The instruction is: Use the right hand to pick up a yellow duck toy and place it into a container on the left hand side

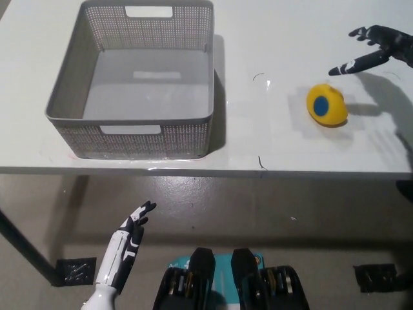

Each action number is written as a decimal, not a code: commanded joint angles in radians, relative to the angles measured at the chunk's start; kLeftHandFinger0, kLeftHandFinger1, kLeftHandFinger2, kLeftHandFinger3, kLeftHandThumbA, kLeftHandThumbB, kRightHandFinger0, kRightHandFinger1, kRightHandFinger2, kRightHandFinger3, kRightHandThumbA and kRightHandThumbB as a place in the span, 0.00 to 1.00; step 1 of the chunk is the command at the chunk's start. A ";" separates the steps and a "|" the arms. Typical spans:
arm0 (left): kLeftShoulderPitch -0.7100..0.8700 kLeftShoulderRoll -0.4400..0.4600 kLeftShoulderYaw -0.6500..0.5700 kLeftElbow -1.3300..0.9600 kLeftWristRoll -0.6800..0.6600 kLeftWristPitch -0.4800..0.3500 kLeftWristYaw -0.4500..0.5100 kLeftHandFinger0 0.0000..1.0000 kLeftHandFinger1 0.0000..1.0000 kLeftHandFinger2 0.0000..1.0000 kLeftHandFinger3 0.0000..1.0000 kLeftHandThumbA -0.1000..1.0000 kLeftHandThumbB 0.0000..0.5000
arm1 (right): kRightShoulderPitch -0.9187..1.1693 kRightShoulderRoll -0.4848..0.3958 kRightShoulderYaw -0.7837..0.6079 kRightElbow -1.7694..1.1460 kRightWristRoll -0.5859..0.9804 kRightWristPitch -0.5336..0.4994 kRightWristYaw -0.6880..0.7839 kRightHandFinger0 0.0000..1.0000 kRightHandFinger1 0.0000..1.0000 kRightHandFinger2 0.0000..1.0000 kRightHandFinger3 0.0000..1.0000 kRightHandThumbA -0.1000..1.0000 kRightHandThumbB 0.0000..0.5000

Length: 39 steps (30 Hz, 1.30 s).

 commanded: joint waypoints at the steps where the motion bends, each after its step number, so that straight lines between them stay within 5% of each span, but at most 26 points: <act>1: -0.014 0.007 0.001 -0.010 0.019 -0.044 0.012 1.00 1.00 1.00 1.00 1.00 1.00 | -0.094 0.005 -0.014 -0.024 0.035 -0.026 0.029 1.00 1.00 1.00 1.00 1.00 0.99; 39: -0.035 0.015 0.003 -0.011 0.016 -0.044 0.003 1.00 1.00 1.00 1.00 1.00 1.00 | -0.030 0.029 0.035 0.066 0.029 -0.059 0.005 1.00 1.00 1.00 1.00 1.00 0.97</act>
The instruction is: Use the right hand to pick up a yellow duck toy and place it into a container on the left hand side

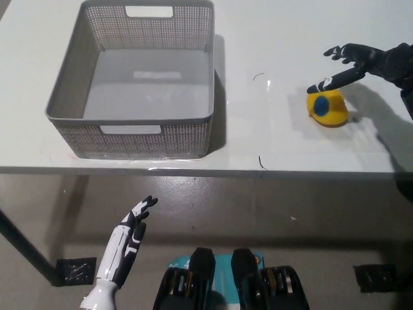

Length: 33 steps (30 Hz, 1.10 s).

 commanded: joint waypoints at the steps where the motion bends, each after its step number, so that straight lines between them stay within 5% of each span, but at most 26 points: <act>1: -0.016 0.010 0.003 -0.012 -0.001 -0.035 0.003 1.00 1.00 1.00 1.00 1.00 1.00 | -0.034 -0.025 -0.009 0.000 0.015 -0.017 -0.008 1.00 1.00 1.00 1.00 1.00 0.98; 33: -0.037 0.012 0.003 -0.015 0.001 -0.035 0.004 1.00 1.00 1.00 1.00 1.00 1.00 | 0.046 0.045 -0.026 0.049 0.023 0.011 -0.056 1.00 1.00 1.00 1.00 1.00 0.96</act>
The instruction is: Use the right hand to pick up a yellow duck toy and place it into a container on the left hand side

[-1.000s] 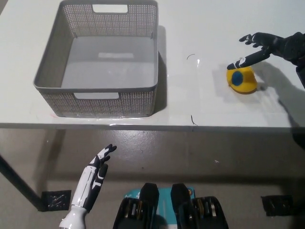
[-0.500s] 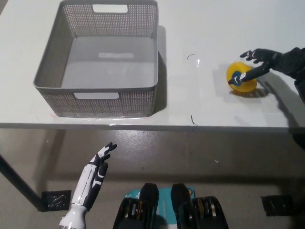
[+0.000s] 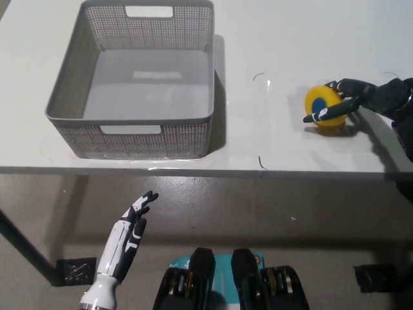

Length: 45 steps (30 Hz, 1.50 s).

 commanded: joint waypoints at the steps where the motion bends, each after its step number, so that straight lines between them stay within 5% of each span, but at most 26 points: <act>1: -0.025 0.011 0.003 -0.012 0.002 -0.033 0.006 1.00 1.00 1.00 1.00 1.00 1.00 | -0.034 0.010 0.014 0.001 -0.005 -0.003 -0.026 1.00 1.00 1.00 1.00 1.00 0.96; 5: -0.030 0.011 0.003 -0.010 0.003 -0.033 0.007 1.00 1.00 1.00 1.00 1.00 1.00 | -0.032 0.015 -0.004 0.004 0.019 0.004 -0.019 1.00 1.00 1.00 1.00 1.00 0.90; 6: -0.033 0.012 0.005 -0.009 0.002 -0.033 0.005 1.00 1.00 1.00 1.00 1.00 1.00 | -0.035 0.015 -0.004 0.006 0.018 -0.012 -0.034 1.00 1.00 1.00 1.00 1.00 0.80; 8: -0.035 0.011 0.007 -0.010 0.002 -0.033 0.004 1.00 1.00 1.00 1.00 1.00 1.00 | -0.032 0.016 -0.013 0.004 0.023 -0.047 -0.084 1.00 1.00 1.00 1.00 0.85 0.71; 9: -0.038 0.012 0.007 -0.010 0.001 -0.033 0.004 1.00 1.00 1.00 1.00 1.00 1.00 | -0.030 0.019 -0.011 0.005 0.015 -0.049 -0.151 0.91 0.86 0.88 0.94 0.55 0.51; 10: -0.040 0.013 0.006 -0.010 0.001 -0.033 0.005 1.00 1.00 1.00 1.00 1.00 1.00 | -0.029 0.021 -0.006 0.006 0.004 -0.049 -0.201 0.78 0.77 0.79 0.79 0.44 0.53; 11: -0.041 0.012 0.007 -0.010 0.001 -0.033 0.003 1.00 1.00 1.00 1.00 1.00 1.00 | -0.027 0.023 -0.003 0.005 -0.003 -0.048 -0.239 0.87 0.94 0.94 0.58 0.30 0.48; 13: -0.042 0.012 0.007 -0.010 0.001 -0.033 0.002 1.00 1.00 1.00 1.00 1.00 1.00 | -0.026 0.026 -0.004 0.006 -0.005 -0.042 -0.281 1.00 1.00 0.99 0.48 0.04 0.48; 14: -0.042 0.014 0.006 -0.010 0.003 -0.033 0.003 1.00 1.00 1.00 1.00 1.00 1.00 | -0.024 0.029 -0.011 0.006 -0.002 -0.036 -0.330 0.85 0.86 0.77 0.37 0.01 0.42; 15: -0.043 0.016 0.004 -0.009 0.007 -0.033 0.007 1.00 1.00 1.00 1.00 1.00 1.00 | -0.019 0.031 -0.024 0.005 0.007 -0.046 -0.388 0.42 0.39 0.29 0.27 0.00 0.19; 16: -0.043 0.016 0.004 -0.009 0.008 -0.033 0.008 1.00 1.00 1.00 1.00 1.00 1.00 | -0.015 0.031 -0.034 0.003 0.016 -0.060 -0.415 0.04 0.14 0.31 0.37 0.00 0.30; 17: -0.046 0.016 0.008 -0.007 0.011 -0.033 0.005 1.00 1.00 1.00 1.00 1.00 1.00 | -0.013 0.031 -0.053 -0.001 0.033 -0.075 -0.436 0.01 0.15 0.38 0.38 0.00 0.29; 18: -0.047 0.016 0.009 -0.006 0.012 -0.033 0.004 1.00 1.00 1.00 1.00 1.00 1.00 | -0.011 0.030 -0.064 -0.002 0.041 -0.083 -0.448 0.01 0.30 0.67 0.64 0.00 0.30; 19: -0.048 0.016 0.009 -0.005 0.012 -0.033 0.005 1.00 1.00 1.00 1.00 1.00 1.00 | -0.009 0.029 -0.073 -0.003 0.047 -0.096 -0.458 0.02 0.37 0.77 0.73 0.00 0.29; 24: -0.048 0.017 0.007 -0.001 0.011 -0.033 0.006 1.00 1.00 1.00 1.00 1.00 1.00 | -0.005 0.021 -0.096 0.000 0.053 -0.127 -0.489 0.11 0.63 0.97 0.97 0.00 0.30; 29: -0.045 0.016 0.011 -0.001 0.007 -0.033 0.003 1.00 1.00 1.00 1.00 1.00 1.00 | -0.007 0.021 -0.106 0.006 0.050 -0.121 -0.503 0.22 0.65 0.91 0.94 0.00 0.34; 31: -0.046 0.016 0.013 0.002 0.009 -0.032 0.003 1.00 1.00 1.00 1.00 1.00 1.00 | -0.008 0.020 -0.111 0.005 0.054 -0.130 -0.507 0.16 0.52 0.80 0.90 0.00 0.31; 33: -0.045 0.017 0.014 0.003 0.007 -0.032 0.001 1.00 1.00 1.00 1.00 1.00 1.00 | -0.014 0.019 -0.116 0.004 0.059 -0.142 -0.512 0.03 0.48 0.86 0.95 0.00 0.28; 37: -0.040 0.017 0.017 -0.002 0.009 -0.030 0.001 1.00 1.00 1.00 1.00 1.00 1.00 | -0.043 0.015 -0.128 -0.011 0.067 -0.169 -0.526 0.06 0.57 0.91 0.95 0.00 0.29; 41: -0.040 0.019 0.019 -0.001 0.009 -0.032 0.000 1.00 1.00 1.00 1.00 1.00 1.00 | -0.101 0.012 -0.143 -0.033 0.075 -0.200 -0.536 0.00 0.36 0.77 0.90 0.00 0.27; 45: -0.035 0.018 0.021 -0.003 0.017 -0.029 0.005 1.00 1.00 1.00 1.00 1.00 1.00 | -0.172 0.023 -0.160 -0.062 0.083 -0.206 -0.548 0.00 0.44 0.83 0.92 0.00 0.27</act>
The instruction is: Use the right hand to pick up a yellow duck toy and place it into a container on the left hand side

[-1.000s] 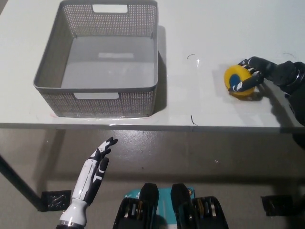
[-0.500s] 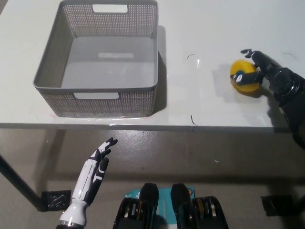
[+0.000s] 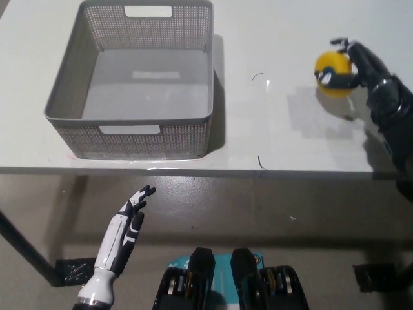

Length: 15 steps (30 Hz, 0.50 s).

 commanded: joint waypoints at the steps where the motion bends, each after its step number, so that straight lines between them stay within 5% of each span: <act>1: -0.011 0.013 0.009 -0.015 0.016 -0.027 0.004 1.00 1.00 1.00 1.00 1.00 1.00 | -0.176 -0.013 -0.030 -0.077 0.038 -0.077 -0.064 0.01 0.44 0.84 0.92 0.00 0.28; 15: -0.006 0.016 -0.004 -0.010 0.007 -0.033 -0.007 1.00 1.00 1.00 1.00 1.00 1.00 | -0.335 0.131 -0.044 -0.152 0.046 -0.055 -0.049 0.00 0.45 0.81 0.90 0.00 0.32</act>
